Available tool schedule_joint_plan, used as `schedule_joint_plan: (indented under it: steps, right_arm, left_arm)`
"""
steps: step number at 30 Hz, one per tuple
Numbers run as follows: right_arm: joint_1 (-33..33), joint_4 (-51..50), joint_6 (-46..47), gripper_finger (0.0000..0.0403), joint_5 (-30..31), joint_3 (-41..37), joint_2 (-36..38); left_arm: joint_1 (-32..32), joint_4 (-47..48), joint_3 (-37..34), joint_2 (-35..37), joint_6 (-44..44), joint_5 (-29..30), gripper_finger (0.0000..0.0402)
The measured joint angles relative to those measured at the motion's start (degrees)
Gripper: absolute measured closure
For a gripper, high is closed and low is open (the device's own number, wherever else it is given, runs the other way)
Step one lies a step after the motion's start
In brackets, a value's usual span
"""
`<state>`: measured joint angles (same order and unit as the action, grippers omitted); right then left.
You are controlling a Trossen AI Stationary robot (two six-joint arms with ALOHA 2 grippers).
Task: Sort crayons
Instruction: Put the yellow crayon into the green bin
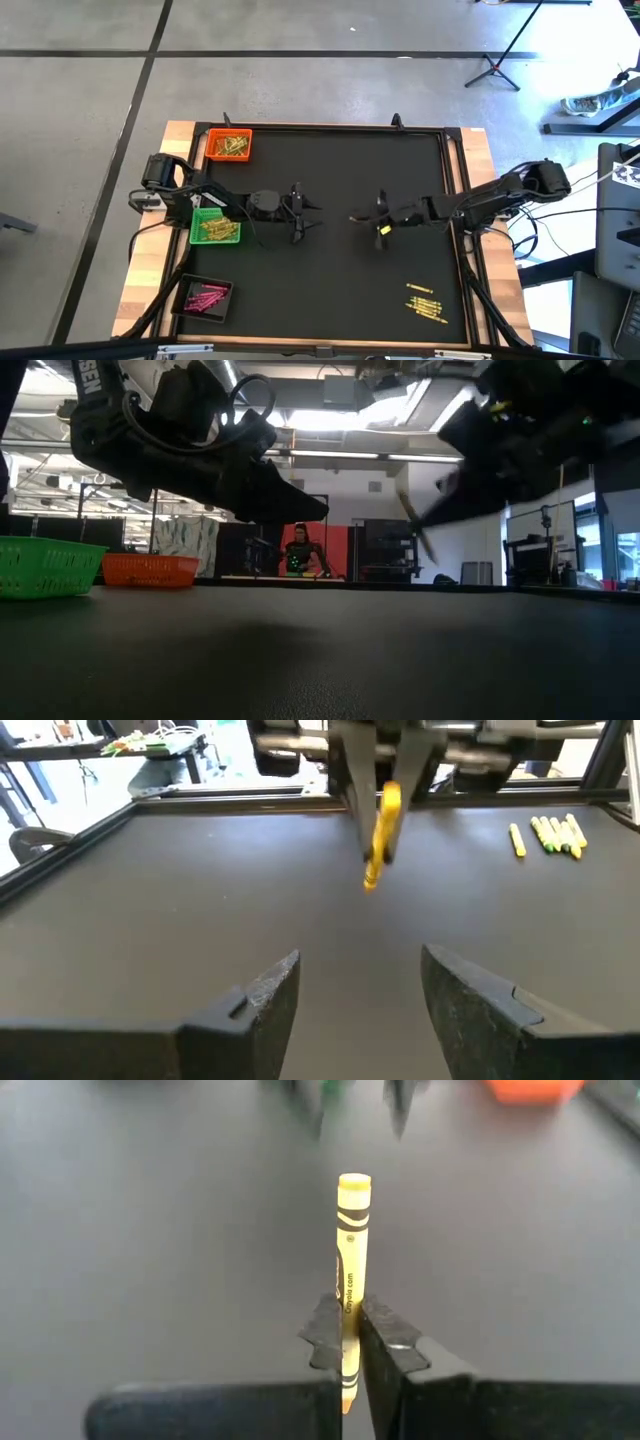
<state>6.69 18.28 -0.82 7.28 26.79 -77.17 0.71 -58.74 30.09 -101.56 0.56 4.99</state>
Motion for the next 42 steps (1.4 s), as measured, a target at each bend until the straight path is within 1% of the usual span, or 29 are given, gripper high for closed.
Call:
schedule_joint_plan:
  steps: [2,6,9,11,13,17,20,23,26,29,32,39,40,42]
  right_arm:
    - [-1.81,11.42,-2.15,0.0391,-1.93,-2.38,-1.18]
    - [-4.70,30.48,-5.26,0.0391,-5.26,-6.18,-4.89]
    - [-6.36,39.19,-5.73,0.0391,-7.55,-6.85,-8.67]
    - [-6.87,43.10,-5.98,0.0391,-8.84,-6.50,-11.50]
    - [-6.87,46.06,-6.79,0.0391,-9.54,-5.48,-14.56]
    - [-6.76,49.29,-7.22,0.0391,-11.45,-2.63,-19.31]
    - [-6.72,49.47,-7.74,0.0391,-12.62,-0.33,-21.98]
    - [-6.72,49.31,-8.46,0.0391,-12.88,0.99,-23.23]
    - [-6.72,49.47,-8.52,0.0391,-12.94,1.24,-23.18]
    - [-6.72,49.32,-8.55,0.0391,-12.95,1.66,-23.18]
    - [-6.72,48.22,-8.55,0.0391,-12.95,2.10,-23.16]
    - [-6.72,47.76,-8.46,0.0391,-12.96,2.15,-23.16]
    - [-6.72,47.75,-8.44,0.0390,-12.95,2.15,-23.16]
    - [-6.72,47.80,-8.43,0.0390,-12.99,2.14,-23.16]
  left_arm:
    - [0.00,0.00,0.00,0.00,0.18,0.00,0.0209]
    - [0.00,-0.01,0.07,-1.59,3.40,0.00,0.0209]
    - [-0.11,-3.06,0.07,-3.24,3.43,0.02,0.0209]
    - [-0.11,-6.76,0.25,-4.17,3.17,0.02,0.0209]
    - [-0.11,-7.92,1.12,-4.79,2.87,0.01,0.0209]
    - [-0.11,-7.50,3.99,-6.20,2.71,0.02,0.0209]
    - [-0.11,-6.93,5.68,-7.12,2.64,0.00,0.0209]
    - [-0.11,-6.08,6.43,-7.17,2.60,0.01,0.0211]
    - [-0.11,-5.97,6.40,-7.17,2.49,0.02,0.0223]
    - [-0.11,-6.30,6.40,-7.17,1.48,0.01,0.0245]
    - [-0.11,-6.32,6.40,-7.17,1.49,0.13,0.0278]
    - [-0.10,-6.30,6.35,-7.17,1.73,-0.20,0.0384]
    - [-0.11,-6.30,6.32,-7.17,1.75,-0.28,0.0391]
    - [-0.07,-6.32,6.32,-7.17,1.80,-0.24,0.0391]
